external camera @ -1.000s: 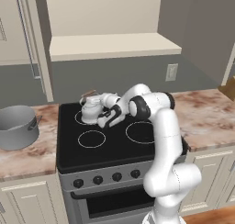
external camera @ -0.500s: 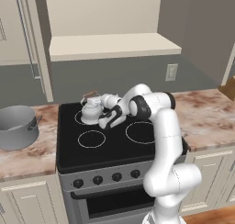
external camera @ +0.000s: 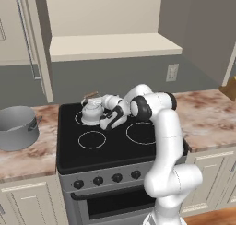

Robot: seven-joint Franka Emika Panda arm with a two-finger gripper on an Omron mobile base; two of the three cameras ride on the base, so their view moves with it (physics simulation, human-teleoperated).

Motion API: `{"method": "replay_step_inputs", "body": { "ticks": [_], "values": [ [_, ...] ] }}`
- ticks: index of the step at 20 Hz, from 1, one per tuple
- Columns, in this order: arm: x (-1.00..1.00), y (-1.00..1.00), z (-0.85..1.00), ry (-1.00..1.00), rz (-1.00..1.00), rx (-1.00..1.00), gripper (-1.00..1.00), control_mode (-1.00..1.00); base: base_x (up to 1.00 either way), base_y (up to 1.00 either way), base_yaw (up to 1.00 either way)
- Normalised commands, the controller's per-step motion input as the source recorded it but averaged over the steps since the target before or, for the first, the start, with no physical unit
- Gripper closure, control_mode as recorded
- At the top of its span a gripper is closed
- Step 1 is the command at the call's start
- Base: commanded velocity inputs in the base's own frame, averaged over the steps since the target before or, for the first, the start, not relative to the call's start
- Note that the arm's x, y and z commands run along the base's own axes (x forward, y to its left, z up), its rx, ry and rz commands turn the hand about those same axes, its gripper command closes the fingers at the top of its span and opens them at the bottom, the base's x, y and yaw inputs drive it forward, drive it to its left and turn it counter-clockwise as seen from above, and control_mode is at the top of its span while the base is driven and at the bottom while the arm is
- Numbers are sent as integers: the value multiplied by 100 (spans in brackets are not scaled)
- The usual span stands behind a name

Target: Pick the kettle from the cabinet and place it on a stove burner. Then pick the pot from the counter and place it on another stove burner. Finally, turn both burners on.

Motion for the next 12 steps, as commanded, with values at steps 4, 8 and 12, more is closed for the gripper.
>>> {"method": "replay_step_inputs", "body": {
  "ticks": [4, 8, 12],
  "values": [
    [0, 0, -18, -1, 0, 0, -100, -100, 0, 0, 0],
    [0, -4, -25, -5, 0, 1, -100, -100, 0, 0, 0],
    [-5, -6, -26, -7, 0, 3, -100, -100, 0, 0, 0]
  ]
}}
